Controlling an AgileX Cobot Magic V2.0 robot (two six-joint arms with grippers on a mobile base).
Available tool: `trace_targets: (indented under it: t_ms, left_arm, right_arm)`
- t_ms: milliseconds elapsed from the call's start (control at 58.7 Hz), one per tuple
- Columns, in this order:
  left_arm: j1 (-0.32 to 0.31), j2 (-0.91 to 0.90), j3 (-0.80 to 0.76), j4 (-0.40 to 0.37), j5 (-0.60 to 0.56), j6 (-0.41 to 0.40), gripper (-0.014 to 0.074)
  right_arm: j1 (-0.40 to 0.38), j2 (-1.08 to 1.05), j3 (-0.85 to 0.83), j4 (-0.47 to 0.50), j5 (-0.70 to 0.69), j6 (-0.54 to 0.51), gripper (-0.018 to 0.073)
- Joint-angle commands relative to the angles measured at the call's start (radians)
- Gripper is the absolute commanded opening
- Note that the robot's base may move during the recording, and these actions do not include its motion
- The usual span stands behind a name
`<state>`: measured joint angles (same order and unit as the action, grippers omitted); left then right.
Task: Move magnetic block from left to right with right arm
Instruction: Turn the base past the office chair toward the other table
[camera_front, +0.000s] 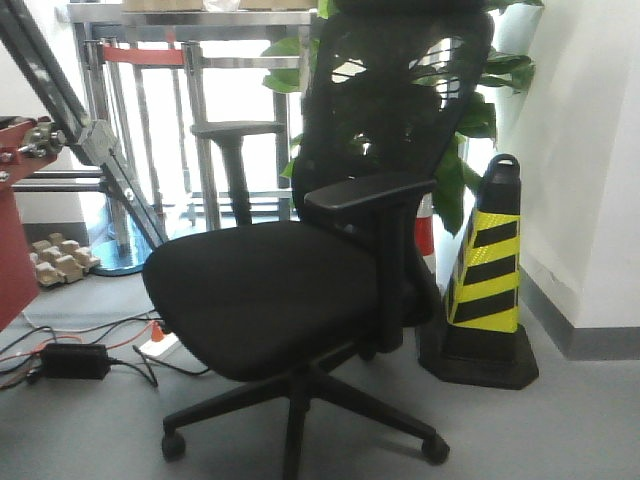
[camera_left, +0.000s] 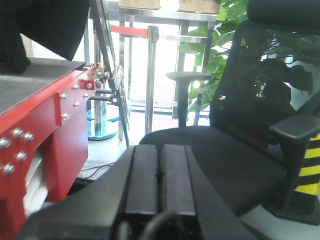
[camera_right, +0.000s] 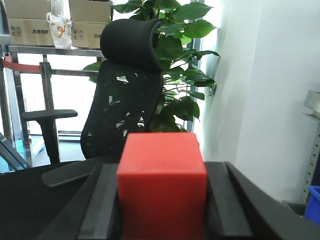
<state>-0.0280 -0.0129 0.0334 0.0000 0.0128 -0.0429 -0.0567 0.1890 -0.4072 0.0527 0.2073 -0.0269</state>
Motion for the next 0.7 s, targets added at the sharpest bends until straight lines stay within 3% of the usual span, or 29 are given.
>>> trace_targets:
  t_ms: [0,682]
  left_arm:
    - [0.000,-0.012,0.008,0.000,-0.088,-0.004,-0.0116]
    - [0.000,-0.012,0.008,0.000,-0.088,-0.004,-0.0116]
  right_arm:
    - [-0.005,0.009,-0.027,-0.010,-0.092,-0.010,0.0139]
    - [-0.005,0.009,-0.027,-0.010,-0.092,-0.010,0.0139]
